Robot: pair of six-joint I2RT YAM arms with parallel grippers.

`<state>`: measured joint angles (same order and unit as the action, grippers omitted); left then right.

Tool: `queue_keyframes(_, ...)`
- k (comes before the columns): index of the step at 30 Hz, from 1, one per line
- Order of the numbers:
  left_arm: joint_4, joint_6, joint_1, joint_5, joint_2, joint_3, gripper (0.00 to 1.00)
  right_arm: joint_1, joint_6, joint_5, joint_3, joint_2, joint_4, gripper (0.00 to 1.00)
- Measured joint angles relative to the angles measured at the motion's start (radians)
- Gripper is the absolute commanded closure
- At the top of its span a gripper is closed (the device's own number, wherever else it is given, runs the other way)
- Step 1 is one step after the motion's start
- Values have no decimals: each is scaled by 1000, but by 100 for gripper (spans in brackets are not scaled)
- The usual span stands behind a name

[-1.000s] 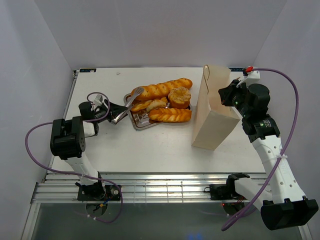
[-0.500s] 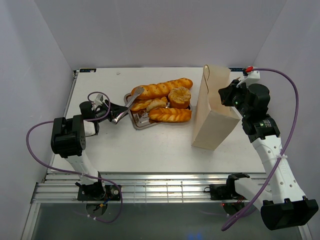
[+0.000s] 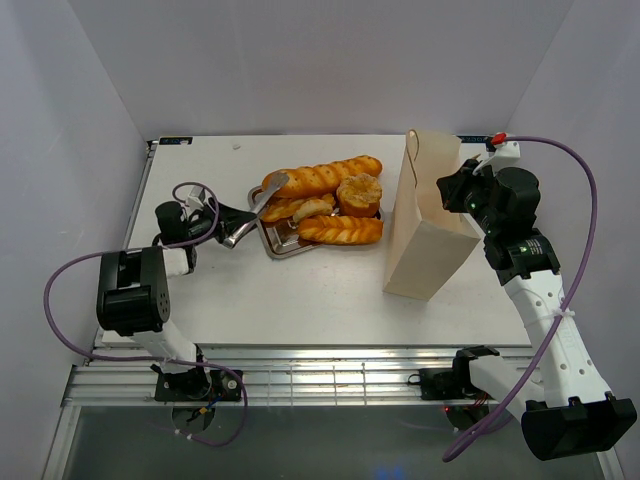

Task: Place the fake bread into the paper bag
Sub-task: Pick up the fake bread from the plate, then place the fake bread in the paper bag.

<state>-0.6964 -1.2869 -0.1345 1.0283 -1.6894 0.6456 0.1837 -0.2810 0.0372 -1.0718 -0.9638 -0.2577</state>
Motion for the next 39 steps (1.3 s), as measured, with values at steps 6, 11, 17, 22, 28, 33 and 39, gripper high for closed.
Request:
queue_keyframes(6, 101, 32, 1, -11, 110, 51, 100, 0, 0, 0, 0, 0, -1, 92)
queue_keyframes(11, 218, 82, 12, -27, 143, 156, 100, 0, -1, 0, -10, 0, -7, 92)
queue_keyframes(17, 433, 201, 32, -79, 201, 332, 100, 0, 0, -8, -36, 0, -18, 92)
queue_keyframes(22, 584, 290, 41, -123, 231, 491, 100, 0, 0, -12, -47, 0, -32, 92)
queue_keyframes(28, 713, 357, 46, -148, 259, 679, 100, 0, 0, -14, -60, -13, -40, 92)
queue_keyframes(33, 779, 374, 49, -142, 295, 804, 100, 0, 1, -46, -95, -25, -61, 92)
queue_keyframes(39, 809, 370, 62, -100, 357, 928, 100, 0, 2, -92, -148, -39, -100, 92)
